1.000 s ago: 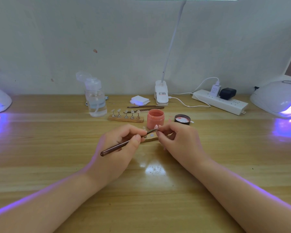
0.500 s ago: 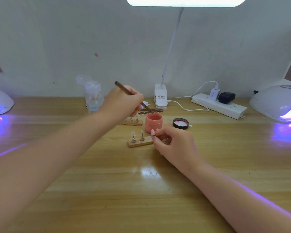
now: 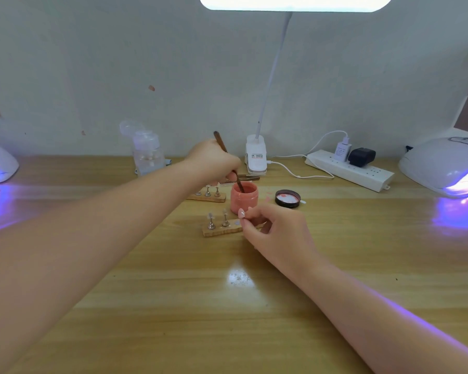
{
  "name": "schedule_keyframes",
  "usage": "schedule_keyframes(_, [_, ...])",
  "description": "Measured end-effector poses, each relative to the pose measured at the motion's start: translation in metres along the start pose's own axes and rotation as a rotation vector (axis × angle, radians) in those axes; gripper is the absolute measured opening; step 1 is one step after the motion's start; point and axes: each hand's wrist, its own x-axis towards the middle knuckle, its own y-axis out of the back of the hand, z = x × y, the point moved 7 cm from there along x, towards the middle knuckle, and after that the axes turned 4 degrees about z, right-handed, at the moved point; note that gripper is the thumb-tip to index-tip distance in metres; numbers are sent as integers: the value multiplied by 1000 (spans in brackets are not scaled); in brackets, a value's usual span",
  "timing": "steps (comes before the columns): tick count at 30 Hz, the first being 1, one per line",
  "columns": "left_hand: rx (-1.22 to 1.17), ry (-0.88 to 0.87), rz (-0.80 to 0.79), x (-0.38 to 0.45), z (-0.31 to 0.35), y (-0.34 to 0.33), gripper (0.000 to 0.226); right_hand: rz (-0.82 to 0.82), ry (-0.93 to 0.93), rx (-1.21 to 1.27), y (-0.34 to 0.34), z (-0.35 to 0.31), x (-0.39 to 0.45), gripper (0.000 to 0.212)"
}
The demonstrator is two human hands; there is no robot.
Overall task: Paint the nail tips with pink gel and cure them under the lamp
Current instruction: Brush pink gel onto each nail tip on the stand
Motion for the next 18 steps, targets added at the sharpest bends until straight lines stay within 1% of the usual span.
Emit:
schedule_keyframes(2, [-186,97,55,2,-12,11,12,0,6,-7,0,-1,0,10])
schedule_keyframes(4, [-368,176,69,2,-24,18,13,-4,2,-11,1,-1,-1,9])
schedule_keyframes(6, [-481,255,74,-1,-38,23,13,-7,-5,-12,1,-1,-1,9])
schedule_keyframes(8, [-518,315,70,-4,-51,26,15,-6,-2,-16,1,-2,-1,9])
schedule_keyframes(10, [-526,335,81,-6,-60,29,16,-5,2,-17,1,-2,-1,9])
schedule_keyframes(14, [-601,296,142,-7,-61,33,17,-14,3,-21,0,0,-1,9])
schedule_keyframes(16, [-640,282,122,-8,-57,27,18,-14,7,-20,-1,1,-1,11])
schedule_keyframes(18, [-624,286,91,-11,-57,21,17,-13,11,-19,-1,1,0,16])
